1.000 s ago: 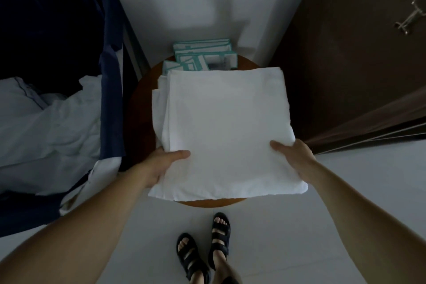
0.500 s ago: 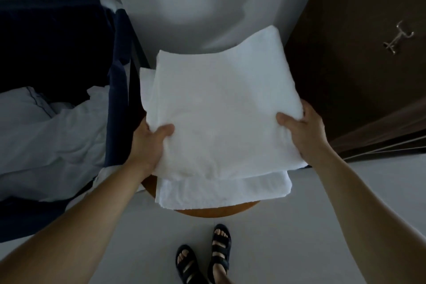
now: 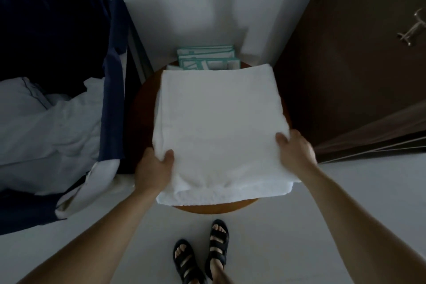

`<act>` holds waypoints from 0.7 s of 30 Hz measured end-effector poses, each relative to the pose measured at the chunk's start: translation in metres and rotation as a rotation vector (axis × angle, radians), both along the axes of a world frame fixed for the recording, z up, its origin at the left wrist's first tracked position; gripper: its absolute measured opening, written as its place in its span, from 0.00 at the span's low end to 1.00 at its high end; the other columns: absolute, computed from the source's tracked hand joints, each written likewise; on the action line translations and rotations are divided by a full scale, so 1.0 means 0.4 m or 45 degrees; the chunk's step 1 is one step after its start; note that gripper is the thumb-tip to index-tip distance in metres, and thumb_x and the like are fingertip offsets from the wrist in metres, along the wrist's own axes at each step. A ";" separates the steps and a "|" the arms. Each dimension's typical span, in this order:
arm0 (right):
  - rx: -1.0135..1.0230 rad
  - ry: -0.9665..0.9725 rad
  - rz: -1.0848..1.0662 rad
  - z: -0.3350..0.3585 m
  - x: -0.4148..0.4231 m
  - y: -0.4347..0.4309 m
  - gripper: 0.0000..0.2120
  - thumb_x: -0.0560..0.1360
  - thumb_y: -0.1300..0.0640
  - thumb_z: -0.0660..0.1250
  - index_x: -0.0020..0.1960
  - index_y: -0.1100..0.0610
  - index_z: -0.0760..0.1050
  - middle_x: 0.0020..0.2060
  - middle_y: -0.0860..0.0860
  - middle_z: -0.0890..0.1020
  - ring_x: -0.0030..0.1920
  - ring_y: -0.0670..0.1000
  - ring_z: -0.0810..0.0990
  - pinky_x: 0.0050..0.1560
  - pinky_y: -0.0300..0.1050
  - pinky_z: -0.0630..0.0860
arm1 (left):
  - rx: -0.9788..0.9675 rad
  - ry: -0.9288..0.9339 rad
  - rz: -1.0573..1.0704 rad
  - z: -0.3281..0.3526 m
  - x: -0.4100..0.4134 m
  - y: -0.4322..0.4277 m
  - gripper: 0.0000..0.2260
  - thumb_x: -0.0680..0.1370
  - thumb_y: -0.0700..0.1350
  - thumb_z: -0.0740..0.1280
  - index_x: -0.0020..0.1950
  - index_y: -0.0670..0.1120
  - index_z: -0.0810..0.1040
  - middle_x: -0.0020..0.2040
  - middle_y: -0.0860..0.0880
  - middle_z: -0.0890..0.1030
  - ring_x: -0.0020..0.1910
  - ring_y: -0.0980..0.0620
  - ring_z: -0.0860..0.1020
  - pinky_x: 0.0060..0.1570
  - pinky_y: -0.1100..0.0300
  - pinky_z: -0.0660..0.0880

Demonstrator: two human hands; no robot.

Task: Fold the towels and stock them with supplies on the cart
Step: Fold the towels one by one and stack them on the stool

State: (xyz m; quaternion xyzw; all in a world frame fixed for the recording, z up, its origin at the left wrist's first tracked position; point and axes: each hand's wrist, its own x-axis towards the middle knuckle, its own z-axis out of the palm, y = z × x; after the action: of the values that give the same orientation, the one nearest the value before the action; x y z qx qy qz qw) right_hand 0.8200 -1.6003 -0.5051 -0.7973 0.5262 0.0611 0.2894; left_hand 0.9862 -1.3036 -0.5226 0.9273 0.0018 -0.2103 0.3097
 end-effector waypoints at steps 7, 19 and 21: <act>0.160 0.013 -0.029 -0.079 -0.060 0.023 0.19 0.81 0.38 0.55 0.57 0.54 0.65 0.55 0.61 0.79 0.47 0.61 0.76 0.47 0.51 0.70 | 0.056 -0.060 -0.038 -0.082 -0.061 0.032 0.17 0.81 0.56 0.63 0.52 0.41 0.68 0.48 0.40 0.79 0.48 0.38 0.78 0.43 0.55 0.67; -0.515 0.070 0.888 -0.090 0.030 0.151 0.35 0.78 0.29 0.36 0.79 0.41 0.31 0.78 0.47 0.31 0.78 0.54 0.30 0.75 0.57 0.29 | 0.385 -0.530 -1.161 -0.064 -0.065 -0.106 0.35 0.79 0.68 0.40 0.80 0.53 0.33 0.80 0.47 0.33 0.78 0.47 0.31 0.75 0.49 0.32; -0.372 0.161 0.943 -0.128 0.031 0.167 0.35 0.76 0.27 0.33 0.77 0.39 0.27 0.77 0.46 0.27 0.76 0.52 0.24 0.72 0.57 0.23 | 0.481 -0.369 -1.224 -0.091 -0.070 -0.087 0.34 0.77 0.69 0.36 0.76 0.56 0.26 0.78 0.49 0.28 0.77 0.47 0.29 0.74 0.49 0.30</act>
State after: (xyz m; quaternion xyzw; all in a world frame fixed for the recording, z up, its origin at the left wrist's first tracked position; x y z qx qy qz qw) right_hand 0.8324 -1.5333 -0.5565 -0.9604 0.2231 0.1349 0.0985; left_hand 0.9580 -1.3384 -0.5592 0.8826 -0.4281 -0.1944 0.0034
